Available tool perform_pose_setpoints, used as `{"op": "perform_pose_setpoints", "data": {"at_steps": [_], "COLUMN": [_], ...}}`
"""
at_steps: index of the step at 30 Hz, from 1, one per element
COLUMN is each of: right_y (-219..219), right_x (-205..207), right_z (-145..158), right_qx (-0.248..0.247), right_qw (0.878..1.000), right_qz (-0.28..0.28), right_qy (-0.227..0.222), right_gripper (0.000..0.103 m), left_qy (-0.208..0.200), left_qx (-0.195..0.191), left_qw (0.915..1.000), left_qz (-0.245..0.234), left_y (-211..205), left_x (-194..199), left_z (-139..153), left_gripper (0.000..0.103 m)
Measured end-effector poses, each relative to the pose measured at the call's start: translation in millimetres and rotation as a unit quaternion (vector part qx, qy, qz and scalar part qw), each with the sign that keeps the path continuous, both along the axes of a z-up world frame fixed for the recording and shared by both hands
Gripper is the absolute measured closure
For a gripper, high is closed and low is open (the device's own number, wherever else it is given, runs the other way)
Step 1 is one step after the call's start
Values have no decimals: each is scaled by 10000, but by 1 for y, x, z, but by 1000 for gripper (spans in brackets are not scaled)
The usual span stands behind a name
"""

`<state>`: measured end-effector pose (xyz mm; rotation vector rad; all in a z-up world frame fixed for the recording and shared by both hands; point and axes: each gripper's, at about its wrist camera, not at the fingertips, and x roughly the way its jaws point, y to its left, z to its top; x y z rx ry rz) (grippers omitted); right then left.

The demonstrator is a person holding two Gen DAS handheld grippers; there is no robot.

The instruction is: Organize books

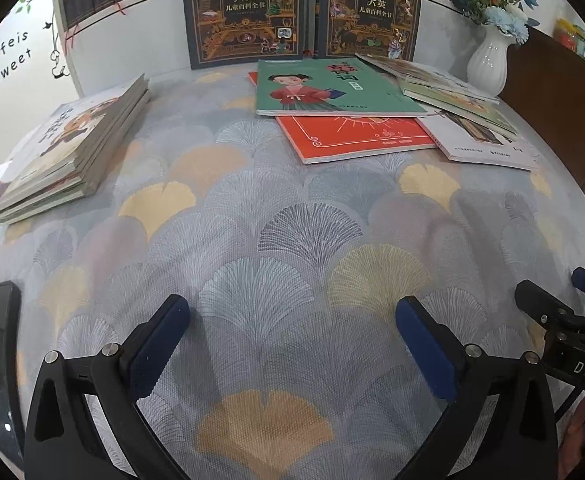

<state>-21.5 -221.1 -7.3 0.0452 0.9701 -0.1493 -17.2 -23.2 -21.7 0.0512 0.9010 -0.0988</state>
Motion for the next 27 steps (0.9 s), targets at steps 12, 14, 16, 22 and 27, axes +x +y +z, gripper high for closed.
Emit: {"op": "perform_pose_setpoints", "data": {"at_steps": [12,14,16,22,27], "right_y": [-1,-1,-1,-2,-2], "right_x": [3,3,3,4,4], "right_z": [-1,-1,-1,-1,-1], "right_qx": [-42,-45,-43,-43,-42], "right_qw": [10000,10000,10000,10000,10000], "right_qz": [-30,-39,-42,-39,-46], "right_qy": [-19,-21,-22,-21,-21], "right_gripper": [0,0,0,0,0], "left_qy": [-3,-3,-3,-5,-6], "left_qx": [-2,-1,-1,-3,-3], "left_qw": [10000,10000,10000,10000,10000], "left_qz": [5,4,5,6,7], "left_y": [0,0,0,0,0], "left_x": [-1,-1,-1,-1,-1], "left_z": [0,0,0,0,-1], "left_gripper": [0,0,0,0,0]}}
